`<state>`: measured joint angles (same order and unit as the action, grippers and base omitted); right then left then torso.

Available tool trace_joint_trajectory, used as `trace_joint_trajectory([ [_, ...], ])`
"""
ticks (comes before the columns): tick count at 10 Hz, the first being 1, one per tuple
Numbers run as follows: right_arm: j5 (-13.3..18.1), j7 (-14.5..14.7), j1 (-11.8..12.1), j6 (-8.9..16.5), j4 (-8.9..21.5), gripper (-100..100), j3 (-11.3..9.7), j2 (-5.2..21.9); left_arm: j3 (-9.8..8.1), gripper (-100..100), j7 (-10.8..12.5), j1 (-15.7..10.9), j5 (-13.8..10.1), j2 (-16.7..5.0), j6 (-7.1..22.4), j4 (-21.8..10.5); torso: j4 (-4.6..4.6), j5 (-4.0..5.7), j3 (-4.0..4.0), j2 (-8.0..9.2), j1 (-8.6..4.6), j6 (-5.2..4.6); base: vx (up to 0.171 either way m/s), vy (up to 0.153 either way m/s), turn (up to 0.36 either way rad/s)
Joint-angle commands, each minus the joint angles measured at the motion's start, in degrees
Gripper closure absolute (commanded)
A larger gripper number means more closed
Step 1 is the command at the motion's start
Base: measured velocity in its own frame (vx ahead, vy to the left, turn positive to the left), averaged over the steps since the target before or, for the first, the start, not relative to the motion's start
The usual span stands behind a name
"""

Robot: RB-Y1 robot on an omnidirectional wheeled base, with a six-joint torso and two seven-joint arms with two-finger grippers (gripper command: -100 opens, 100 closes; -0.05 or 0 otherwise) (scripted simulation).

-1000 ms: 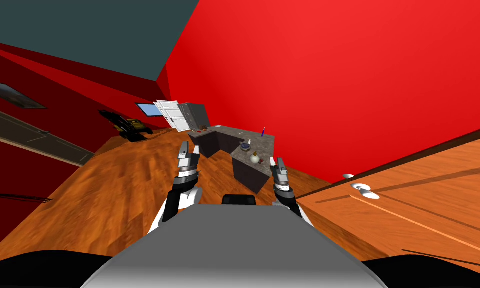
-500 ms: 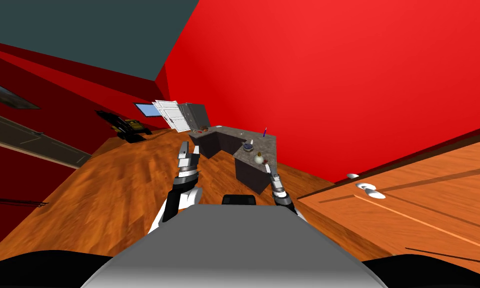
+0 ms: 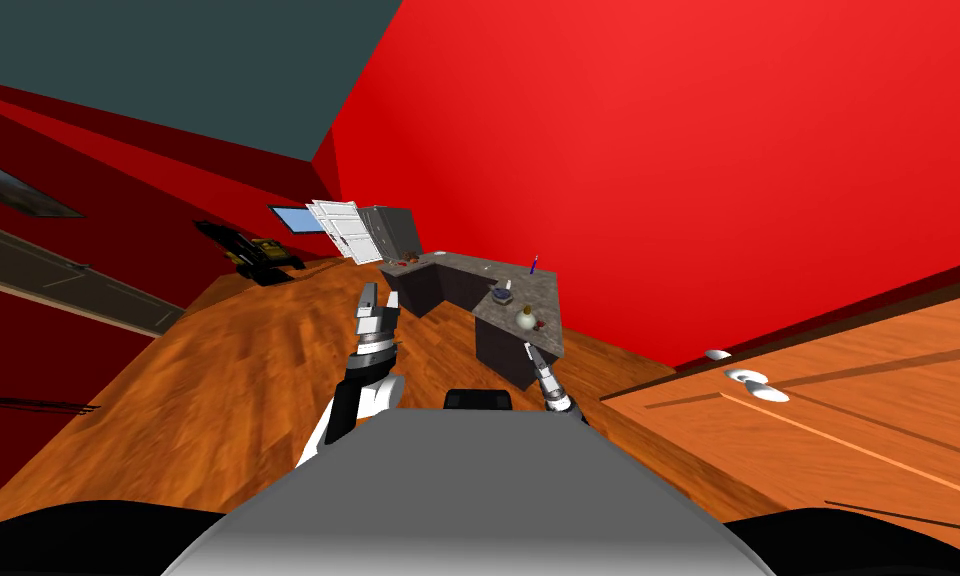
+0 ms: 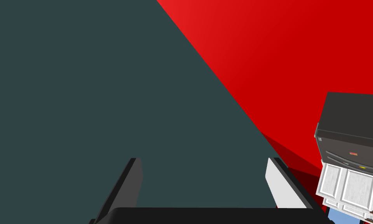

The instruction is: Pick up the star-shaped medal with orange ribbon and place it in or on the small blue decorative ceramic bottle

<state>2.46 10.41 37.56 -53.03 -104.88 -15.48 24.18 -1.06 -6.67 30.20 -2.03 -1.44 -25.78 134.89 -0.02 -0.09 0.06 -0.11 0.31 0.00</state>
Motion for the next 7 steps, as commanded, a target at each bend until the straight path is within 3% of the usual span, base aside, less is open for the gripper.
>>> trace_joint_trajectory([
  [1, 1.1, 0.86, 0.0, -1.31, 2.86, -100, -2.0, 2.86, 0.0, 0, 0.0, 0.0, 0.0, 0.0, 0.0, 0.0, 0.0, 0.0, 0.0, 0.0, 0.0, 0.0, 0.031, 0.109, 0.036],
  [2, 1.1, 0.86, 0.0, -1.31, 4.57, -100, -2.0, 3.03, 0.0, 0, 0.0, 0.0, 0.0, 0.0, 0.0, 0.0, -0.01, -0.01, 0.01, -0.02, 0.06, 0.01, 0.025, 0.093, 0.011],
  [3, 2.16, 1.64, 0.01, -2.47, 6.87, -100, -3.84, 5.46, 0.0, 0, 0.0, 0.0, 0.0, 0.0, 0.0, 0.0, 0.0, 0.0, 0.01, -0.01, 0.01, 0.0, 0.044, 0.104, 0.049],
  [5, 2.16, 1.64, 0.01, -2.47, 8.88, -100, -3.84, 5.77, 0.0, 0, 0.0, 0.0, 0.0, 0.0, 0.0, 0.0, -0.01, -0.01, 0.04, -0.06, 0.01, 0.0, 0.027, 0.069, 0.006],
  [6, 3.28, 2.43, -0.12, -3.57, 10.34, -100, -5.72, 8.6, 0.0, 0, 0.0, 0.0, 0.0, 0.0, 0.0, 0.0, 0.0, 0.02, 0.0, 0.01, -0.13, 0.0, 0.031, 0.09, 0.065],
  [7, 3.28, 2.43, -0.12, -3.57, 11.75, -100, -5.72, 8.6, 0.0, 0, 0.0, 0.0, 0.0, 0.0, 0.0, 0.0, 0.0, 0.01, 0.01, -0.03, -0.02, 0.02, 0.028, 0.083, 0.036],
])
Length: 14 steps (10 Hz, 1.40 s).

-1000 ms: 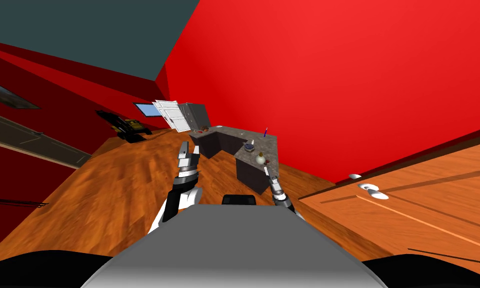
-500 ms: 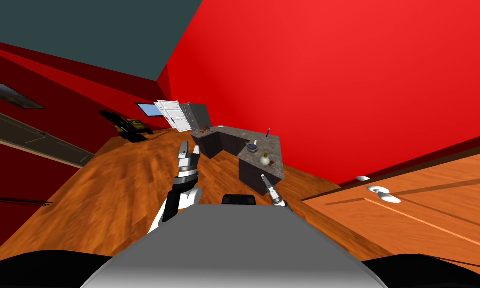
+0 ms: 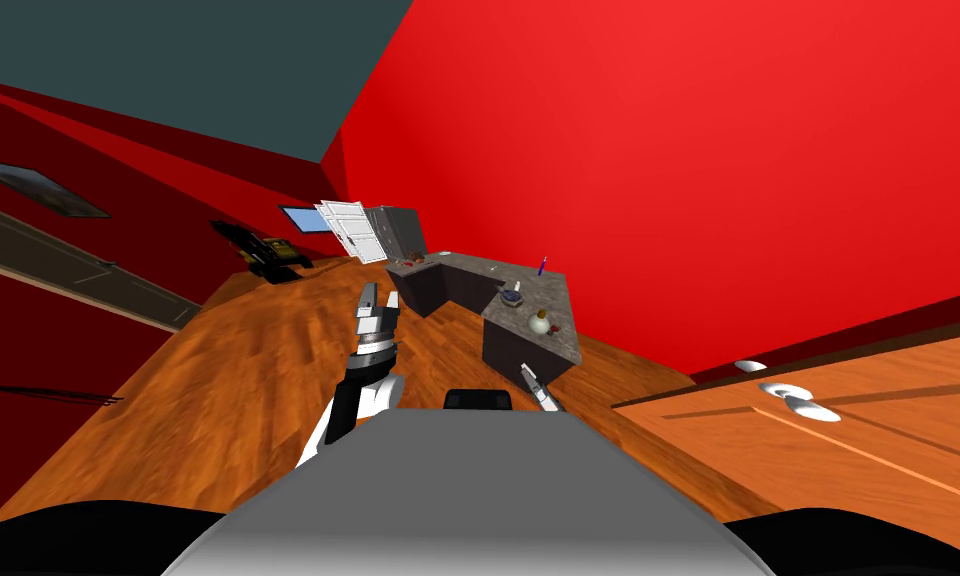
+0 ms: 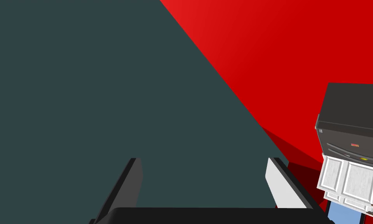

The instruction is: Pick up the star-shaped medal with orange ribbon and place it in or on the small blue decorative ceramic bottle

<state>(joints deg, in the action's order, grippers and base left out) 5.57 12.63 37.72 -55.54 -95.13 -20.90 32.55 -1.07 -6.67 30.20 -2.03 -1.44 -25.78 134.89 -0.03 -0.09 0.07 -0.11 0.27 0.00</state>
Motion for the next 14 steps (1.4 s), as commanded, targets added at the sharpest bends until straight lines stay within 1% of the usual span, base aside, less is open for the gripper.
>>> trace_joint_trajectory([
  [1, 0.17, 0.21, -0.28, -1.06, 2.86, -100, -0.31, 0.23, 0.0, 0, 0.0, 0.0, 0.0, 0.0, 0.0, 0.0, 0.0, 0.0, 0.0, 0.0, 0.0, 0.0, 0.011, 0.033, -0.009],
  [2, 1.34, 1.0, -0.56, -2.09, 4.36, -100, -2.21, 3.17, 0.0, 0, 0.0, 0.0, 0.0, 0.0, 0.0, 0.0, 0.01, 0.04, -0.02, 0.04, -0.15, 0.01, 0.031, 0.064, 0.077],
  [3, 1.34, 1.0, -0.56, -2.09, 6.14, -100, -2.21, 3.17, 0.0, 0, 0.0, 0.0, 0.0, 0.0, 0.0, 0.0, 0.01, 0.03, 0.0, -0.01, -0.08, 0.02, 0.043, 0.08, 0.049],
  [4, 1.34, 1.0, -0.56, -2.09, 6.74, -100, -2.21, 3.17, 0.0, 0, 0.0, 0.0, 0.0, 0.0, 0.0, 0.0, 0.0, 0.01, 0.02, -0.05, -0.02, 0.01, 0.023, 0.048, -0.007],
  [5, 2.55, 1.78, -0.98, -3.05, 8.91, -100, -4.12, 5.98, 0.0, 0, 0.0, 0.0, 0.0, 0.0, 0.0, 0.0, 0.0, 0.03, 0.0, 0.0, -0.1, 0.0, 0.046, 0.081, 0.107],
  [6, 2.55, 1.78, -0.98, -3.05, 10.54, -100, -4.12, 6.2, 0.0, 0, 0.0, 0.0, 0.0, 0.0, 0.0, 0.0, 0.0, 0.02, 0.03, -0.07, -0.03, 0.03, 0.049, 0.076, 0.047],
  [7, 3.79, 2.56, -1.52, -3.93, 12.52, -100, -6.04, 8.63, 0.0, 0, 0.0, 0.0, 0.0, 0.0, 0.0, 0.0, -0.01, 0.01, 0.04, -0.08, -0.03, 0.01, 0.071, 0.073, 0.081],
  [8, 3.79, 2.56, -1.52, -3.93, 14.26, -100, -6.04, 9.32, 0.0, 0, 0.0, 0.0, 0.0, 0.0, 0.0, 0.0, -0.02, 0.01, 0.08, -0.15, -0.04, 0.03, 0.065, 0.083, 0.064],
  [9, 5.05, 3.33, -2.14, -4.73, 16.53, -100, -7.95, 11.13, 0.0, 0, 0.0, 0.0, 0.0, 0.0, 0.0, 0.0, -0.03, 0.01, 0.08, -0.15, -0.01, 0.01, 0.07, 0.117, 0.1],
  [10, 5.05, 3.33, -2.14, -4.73, 18.06, -100, -7.95, 12.51, 0.0, 0, 0.0, 0.0, 0.0, 0.0, 0.0, 0.0, -0.03, -0.02, 0.09, -0.16, 0.1, 0.02, 0.06, 0.086, 0.059],
  [11, 5.05, 3.33, -2.14, -4.73, 18.14, -100, -7.95, 12.51, 0.0, 0, 0.0, 0.0, 0.0, 0.0, 0.0, 0.0, -0.03, -0.02, 0.07, -0.13, 0.02, 0.0, 0.027, 0.03, -0.003],
  [12, 6.34, 4.08, -2.81, -5.44, 20.5, -100, -9.86, 15.28, -0.01, 0, 0.0, 0.0, 0.0, 0.0, 0.0, 0.0, 0.0, 0.03, 0.02, -0.03, -0.14, 0.0, 0.052, 0.049, 0.121],
  [13, 6.34, 4.08, -2.81, -5.44, 21.6, -100, -9.86, 15.75, 0.0, 0, 0.0, 0.0, 0.0, 0.0, 0.0, 0.0, -0.01, 0.03, 0.04, -0.08, -0.13, 0.03, 0.061, 0.053, 0.067],
  [14, 7.65, 4.82, -3.51, -6.08, 23.86, -100, -11.74, 17.85, 0.0, 0, 0.0, 0.0, 0.0, 0.0, 0.0, 0.0, -0.02, 0.03, 0.06, -0.11, -0.12, 0.01, 0.078, 0.082, 0.119],
])
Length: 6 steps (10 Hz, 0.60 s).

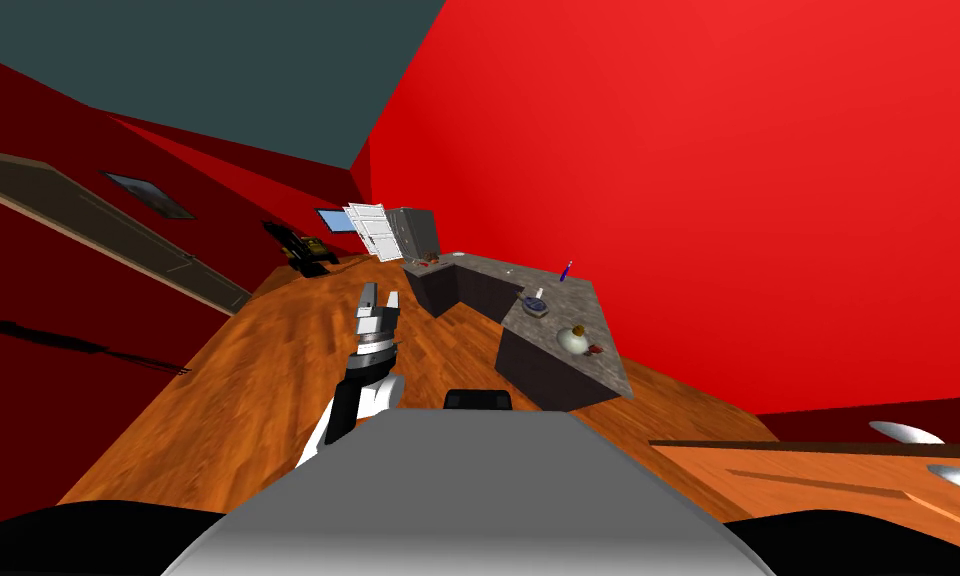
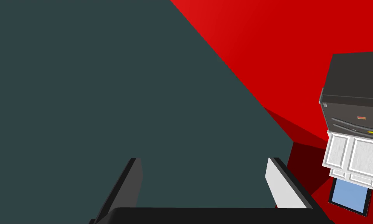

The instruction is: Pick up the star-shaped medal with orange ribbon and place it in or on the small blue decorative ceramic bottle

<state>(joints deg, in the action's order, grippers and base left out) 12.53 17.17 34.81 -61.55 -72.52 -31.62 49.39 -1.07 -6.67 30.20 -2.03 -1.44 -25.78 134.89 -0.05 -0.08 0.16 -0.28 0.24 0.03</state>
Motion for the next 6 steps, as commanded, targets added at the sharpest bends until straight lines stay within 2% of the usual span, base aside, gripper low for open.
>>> trace_joint_trajectory([
  [1, 0.7, 0.27, -0.6, -0.07, 2.86, -100, -1.01, 2.17, 0.0, 0, 0.0, 0.0, 0.0, 0.0, 0.0, 0.0, 0.0, 0.0, 0.0, 0.0, 0.0, 0.0, 0.07, 0.061, 0.059],
  [2, 0.7, 0.27, -0.6, -0.07, 3.13, -100, -1.01, 2.17, 0.0, 0, 0.0, 0.0, 0.0, 0.0, 0.0, 0.0, 0.0, 0.0, 0.0, 0.02, -0.05, -0.02, 0.03, 0.017, -0.007],
  [3, 2.02, 0.98, -1.33, -0.62, 5.44, -100, -2.87, 5.0, -0.01, 0, 0.0, 0.0, 0.0, 0.0, 0.0, 0.0, 0.02, 0.03, -0.07, 0.14, -0.17, -0.04, 0.058, 0.038, 0.13],
  [4, 2.02, 0.98, -1.33, -0.62, 6.9, -100, -2.87, 5.42, 0.0, 0, 0.0, 0.0, 0.0, 0.0, 0.0, 0.0, 0.02, 0.04, -0.04, 0.07, -0.15, 0.01, 0.059, 0.037, 0.071],
  [5, 3.34, 1.65, -2.08, -1.09, 9.41, -100, -4.69, 7.45, -0.01, 0, 0.0, 0.0, 0.0, 0.0, 0.0, 0.0, 0.01, 0.02, -0.04, 0.08, -0.14, -0.03, 0.056, 0.052, 0.112],
  [6, 3.34, 1.65, -2.08, -1.09, 10.6, -100, -4.69, 8.63, 0.0, 0, 0.0, 0.0, 0.0, 0.0, 0.0, 0.0, 0.01, 0.02, -0.03, 0.06, -0.1, 0.0, 0.062, 0.047, 0.059],
])
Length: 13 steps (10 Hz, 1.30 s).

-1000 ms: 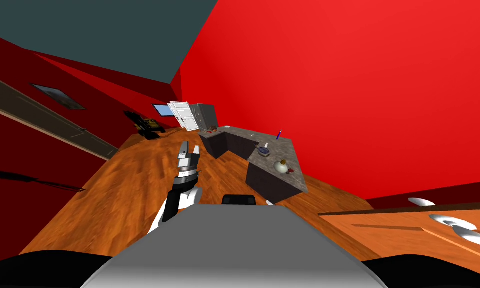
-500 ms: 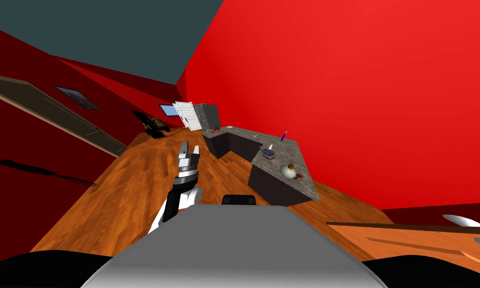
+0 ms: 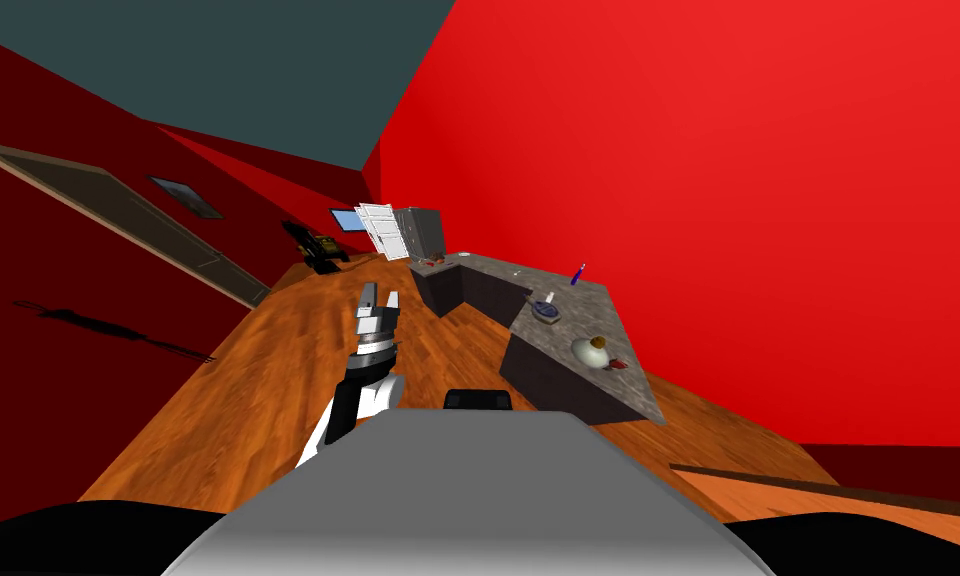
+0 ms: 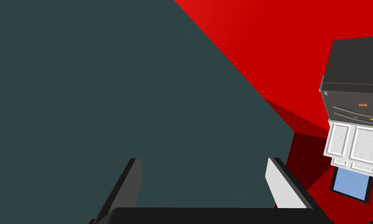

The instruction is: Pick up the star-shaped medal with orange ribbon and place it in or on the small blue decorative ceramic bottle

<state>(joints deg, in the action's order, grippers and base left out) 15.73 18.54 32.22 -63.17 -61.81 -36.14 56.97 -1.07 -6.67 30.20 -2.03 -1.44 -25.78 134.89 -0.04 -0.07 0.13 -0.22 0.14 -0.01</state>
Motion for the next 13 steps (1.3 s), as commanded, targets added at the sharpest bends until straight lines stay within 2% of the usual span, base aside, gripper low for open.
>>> trace_joint_trajectory([
  [1, 1.45, 0.93, -0.24, 0.16, 2.86, -100, -1.94, 2.86, 0.0, 0, 0.0, 0.0, 0.0, 0.0, 0.0, 0.0, 0.0, 0.0, 0.0, 0.0, 0.0, 0.0, 0.072, 0.053, 0.128],
  [2, 1.45, 0.93, -0.24, 0.16, 3.5, -100, -1.94, 4.2, 0.0, 0, 0.0, 0.0, 0.0, 0.0, 0.0, 0.0, 0.0, 0.0, 0.02, -0.03, 0.02, 0.03, 0.052, 0.033, 0.063],
  [3, 2.75, 1.53, -1.01, -0.13, 4.82, -100, -3.66, 6.58, 0.0, 0, 0.0, 0.0, 0.0, 0.0, 0.0, 0.0, 0.0, 0.0, -0.01, 0.01, -0.03, 0.0, 0.059, 0.037, 0.132],
  [5, 2.75, 1.53, -1.01, -0.13, 6.98, -100, -3.66, 7.3, 0.0, 0, 0.0, 0.0, 0.0, 0.0, 0.0, 0.0, 0.01, 0.02, -0.02, 0.03, -0.05, 0.0, 0.032, 0.021, 0.019],
  [6, 2.75, 1.53, -1.01, -0.13, 6.98, -100, -3.66, 7.3, 0.0, 0, 0.0, 0.0, 0.0, 0.0, 0.0, 0.0, 0.03, 0.03, -0.08, 0.14, -0.08, -0.01, -0.006, 0.004, -0.011],
  [7, 4.03, 2.09, -1.78, -0.34, 9.33, -100, -5.31, 10.27, 0.0, 0, 0.0, -0.01, 0.0, 0.0, 0.0, 0.0, 0.05, 0.05, -0.14, 0.24, -0.12, -0.02, 0.017, 0.027, 0.121],
  [8, 4.03, 2.09, -1.78, -0.34, 10.31, -100, -5.31, 10.33, 0.0, 0, 0.0, -0.01, 0.0, 0.0, 0.0, 0.0, 0.05, 0.02, -0.11, 0.18, -0.08, 0.03, 0.029, 0.027, 0.075],
  [9, 5.28, 2.61, -2.56, -0.46, 12.03, -100, -6.89, 13.14, 0.0, 0, 0.0, 0.0, 0.0, 0.0, 0.0, 0.0, 0.04, 0.02, -0.09, 0.15, -0.05, -0.01, 0.037, 0.044, 0.117],
  [10, 5.28, 2.61, -2.56, -0.46, 13.12, -100, -6.89, 13.26, 0.0, 0, 0.0, -0.01, 0.0, 0.0, 0.0, 0.0, 0.03, 0.0, -0.06, 0.1, 0.0, 0.02, 0.034, 0.037, 0.062],
  [12, 5.28, 2.61, -2.56, -0.46, 13.44, -100, -6.89, 13.26, 0.0, 0, 0.0, 0.0, 0.0, 0.0, 0.0, 0.0, 0.04, 0.04, -0.09, 0.16, -0.07, -0.03, 0.013, 0.008, -0.009],
  [13, 6.49, 3.08, -3.36, -0.5, 15.39, -100, -8.38, 16.07, 0.0, 0, 0.0, 0.0, 0.0, 0.0, 0.0, 0.0, 0.05, 0.05, -0.13, 0.22, -0.12, -0.03, 0.017, 0.023, 0.11],
])
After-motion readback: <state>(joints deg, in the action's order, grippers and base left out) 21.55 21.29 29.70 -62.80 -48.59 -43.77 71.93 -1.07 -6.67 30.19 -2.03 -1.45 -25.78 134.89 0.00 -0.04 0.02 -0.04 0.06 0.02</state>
